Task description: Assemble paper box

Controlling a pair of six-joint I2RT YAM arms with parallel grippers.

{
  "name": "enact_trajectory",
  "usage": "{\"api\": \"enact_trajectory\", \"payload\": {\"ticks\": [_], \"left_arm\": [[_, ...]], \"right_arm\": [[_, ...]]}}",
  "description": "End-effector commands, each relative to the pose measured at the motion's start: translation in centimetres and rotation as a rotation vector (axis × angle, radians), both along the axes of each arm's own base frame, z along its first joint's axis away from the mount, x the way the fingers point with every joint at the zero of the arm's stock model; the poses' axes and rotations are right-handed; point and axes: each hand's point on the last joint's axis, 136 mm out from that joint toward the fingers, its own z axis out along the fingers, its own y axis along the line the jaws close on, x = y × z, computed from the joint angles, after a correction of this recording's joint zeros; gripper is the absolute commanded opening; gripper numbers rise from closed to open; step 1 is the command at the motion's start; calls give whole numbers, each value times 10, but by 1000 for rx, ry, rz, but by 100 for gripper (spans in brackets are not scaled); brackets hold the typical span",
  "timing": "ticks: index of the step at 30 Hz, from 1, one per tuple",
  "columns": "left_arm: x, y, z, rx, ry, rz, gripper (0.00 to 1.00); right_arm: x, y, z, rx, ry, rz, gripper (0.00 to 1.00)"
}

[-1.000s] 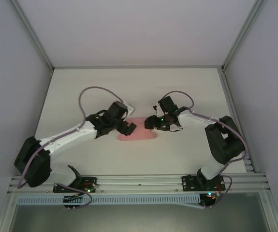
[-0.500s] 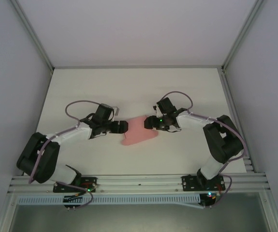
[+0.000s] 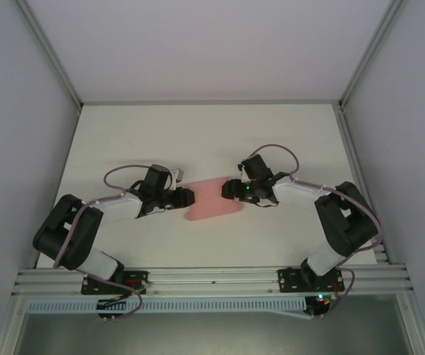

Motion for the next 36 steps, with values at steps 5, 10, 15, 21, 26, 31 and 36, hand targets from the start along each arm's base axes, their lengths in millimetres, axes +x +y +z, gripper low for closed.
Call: {"api": "enact_trajectory", "payload": {"ticks": [5, 10, 15, 21, 26, 31, 36], "left_arm": [[-5, 2, -9, -107, 57, 12, 17], [-6, 3, -2, -187, 37, 5, 7], [-5, 10, 5, -214, 13, 11, 7], [-9, 12, 7, -252, 23, 20, 6], [-10, 10, 2, -264, 35, 5, 6], [-10, 8, 3, -274, 26, -1, 7], [-6, 7, 8, -279, 8, -6, 9]], "right_arm": [[3, 13, 36, 137, -4, -56, 73], [-1, 15, 39, 224, 30, -92, 76], [-3, 3, 35, 259, 64, -138, 78], [-16, 10, 28, 368, 120, -141, 78], [-19, 19, 27, 430, 136, -120, 77], [-14, 36, 39, 502, 125, -80, 63], [-9, 44, 57, 599, 97, -73, 49]]}}
